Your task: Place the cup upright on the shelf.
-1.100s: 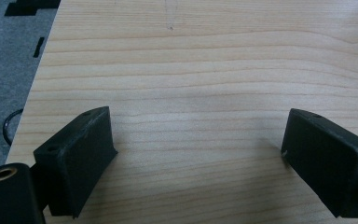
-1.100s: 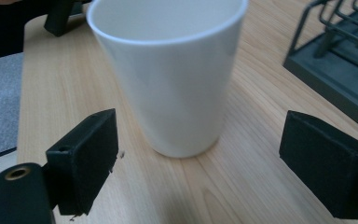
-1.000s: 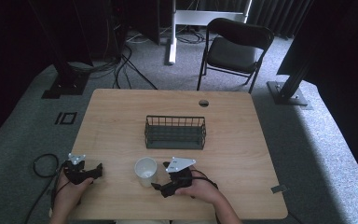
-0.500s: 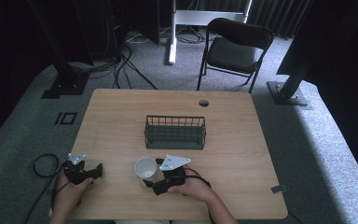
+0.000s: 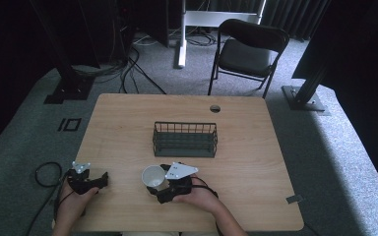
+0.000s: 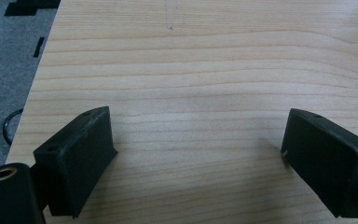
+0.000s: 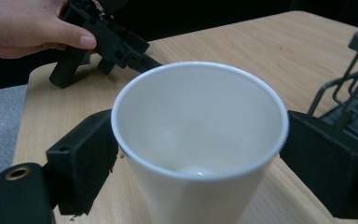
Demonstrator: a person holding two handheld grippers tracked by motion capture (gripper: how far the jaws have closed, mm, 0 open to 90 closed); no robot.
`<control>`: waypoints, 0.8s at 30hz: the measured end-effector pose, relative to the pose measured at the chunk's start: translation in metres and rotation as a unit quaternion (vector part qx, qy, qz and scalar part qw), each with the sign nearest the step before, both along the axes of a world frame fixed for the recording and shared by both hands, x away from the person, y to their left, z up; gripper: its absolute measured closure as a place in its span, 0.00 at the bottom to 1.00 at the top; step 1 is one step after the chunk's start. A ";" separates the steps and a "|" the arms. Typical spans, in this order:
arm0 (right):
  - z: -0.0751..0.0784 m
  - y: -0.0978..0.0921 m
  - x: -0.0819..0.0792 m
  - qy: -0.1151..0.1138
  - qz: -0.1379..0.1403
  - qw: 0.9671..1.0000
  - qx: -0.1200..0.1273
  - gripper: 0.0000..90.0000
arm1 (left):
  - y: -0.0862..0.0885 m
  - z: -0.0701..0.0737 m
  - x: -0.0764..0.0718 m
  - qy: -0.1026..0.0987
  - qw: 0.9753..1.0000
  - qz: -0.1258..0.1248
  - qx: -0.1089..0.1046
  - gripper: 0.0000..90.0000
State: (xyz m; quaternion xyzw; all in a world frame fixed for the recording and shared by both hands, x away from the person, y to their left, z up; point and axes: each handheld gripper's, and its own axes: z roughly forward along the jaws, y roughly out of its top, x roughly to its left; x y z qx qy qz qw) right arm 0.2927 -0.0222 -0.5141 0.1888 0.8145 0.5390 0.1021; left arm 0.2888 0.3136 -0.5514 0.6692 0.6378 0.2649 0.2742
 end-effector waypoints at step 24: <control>0.019 0.006 0.003 -0.015 -0.012 1.000 0.002 0.21 | 0.000 0.000 0.000 0.000 1.000 0.000 0.000 0.11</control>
